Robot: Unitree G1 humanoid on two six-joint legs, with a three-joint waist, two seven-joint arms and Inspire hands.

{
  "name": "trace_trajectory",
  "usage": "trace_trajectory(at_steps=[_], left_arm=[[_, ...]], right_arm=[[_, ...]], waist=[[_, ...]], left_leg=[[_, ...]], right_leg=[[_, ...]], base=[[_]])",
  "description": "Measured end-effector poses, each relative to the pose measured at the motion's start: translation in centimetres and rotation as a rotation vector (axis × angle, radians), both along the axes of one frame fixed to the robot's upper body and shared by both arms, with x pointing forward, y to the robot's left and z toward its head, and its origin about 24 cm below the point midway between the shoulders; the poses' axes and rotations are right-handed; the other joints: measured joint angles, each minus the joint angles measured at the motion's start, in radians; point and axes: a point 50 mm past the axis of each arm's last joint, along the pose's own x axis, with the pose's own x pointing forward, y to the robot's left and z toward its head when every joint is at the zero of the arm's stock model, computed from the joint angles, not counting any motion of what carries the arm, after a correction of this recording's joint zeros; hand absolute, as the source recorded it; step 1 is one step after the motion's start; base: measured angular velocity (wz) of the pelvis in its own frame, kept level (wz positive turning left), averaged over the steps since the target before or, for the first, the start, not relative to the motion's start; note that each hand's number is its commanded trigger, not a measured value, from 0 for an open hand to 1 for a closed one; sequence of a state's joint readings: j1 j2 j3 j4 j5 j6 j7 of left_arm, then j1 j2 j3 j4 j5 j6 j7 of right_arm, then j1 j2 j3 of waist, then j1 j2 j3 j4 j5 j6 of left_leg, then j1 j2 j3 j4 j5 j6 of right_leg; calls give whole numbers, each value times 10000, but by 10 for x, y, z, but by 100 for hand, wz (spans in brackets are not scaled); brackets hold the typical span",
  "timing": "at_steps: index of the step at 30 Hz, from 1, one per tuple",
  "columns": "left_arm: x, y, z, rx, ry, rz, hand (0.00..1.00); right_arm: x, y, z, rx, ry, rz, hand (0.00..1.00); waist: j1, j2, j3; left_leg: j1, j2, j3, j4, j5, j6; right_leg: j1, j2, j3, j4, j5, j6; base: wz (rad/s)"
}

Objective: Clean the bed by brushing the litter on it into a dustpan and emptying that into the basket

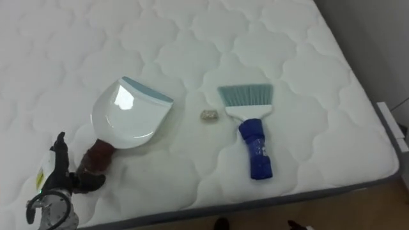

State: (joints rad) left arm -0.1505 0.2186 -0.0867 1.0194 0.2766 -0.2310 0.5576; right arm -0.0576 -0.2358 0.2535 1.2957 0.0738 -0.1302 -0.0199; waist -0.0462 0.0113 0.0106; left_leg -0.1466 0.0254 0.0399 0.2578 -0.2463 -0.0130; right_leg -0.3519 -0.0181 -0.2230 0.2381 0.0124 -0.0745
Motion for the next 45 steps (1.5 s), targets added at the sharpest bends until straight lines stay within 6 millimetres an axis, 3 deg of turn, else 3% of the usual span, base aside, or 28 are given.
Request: trace_trajectory(at_steps=[11, 19, 26, 40, 45], left_arm=[[1, -6, -1, 90, 76, -408, 0], [2, -8, -2, 2, 223, -677, 0], [0, -7, -4, -108, 427, -583, 0], [-2, -2, -17, -610, 2196, -750, 0], [8, -2, -12, -921, 2011, -566, 0]], right_arm=[[0, 0, 0, 68, 25, 35, 0], [0, 1, 0, 38, 63, 180, 0], [-1, 1, -1, -21, 97, 178, 0], [7, 1, 1, -58, 47, 182, 0], [10, 2, 2, -70, -16, 311, 0]], waist=[[-21, 0, 17], [-42, -73, 191], [-5, -64, 192], [-70, -117, 185], [-92, -131, 217]], left_leg=[[-24, 0, 12, -19, 23, 45], [-57, -31, 147, 31, 28, 85], [-258, -30, 159, 1, 4, 122], [-768, -80, 970, 554, 5, 187], [-1118, 10, 996, 1117, -285, 243]], right_leg=[[1, -30, 14, 3, -42, 27], [-20, -99, 11, 15, -142, 129], [-186, -111, -30, 29, -132, 128], [-816, -352, 134, 666, -227, 121], [-926, -294, 185, 790, -203, 164]], base=[[1], [2], [1], [0], [0]])
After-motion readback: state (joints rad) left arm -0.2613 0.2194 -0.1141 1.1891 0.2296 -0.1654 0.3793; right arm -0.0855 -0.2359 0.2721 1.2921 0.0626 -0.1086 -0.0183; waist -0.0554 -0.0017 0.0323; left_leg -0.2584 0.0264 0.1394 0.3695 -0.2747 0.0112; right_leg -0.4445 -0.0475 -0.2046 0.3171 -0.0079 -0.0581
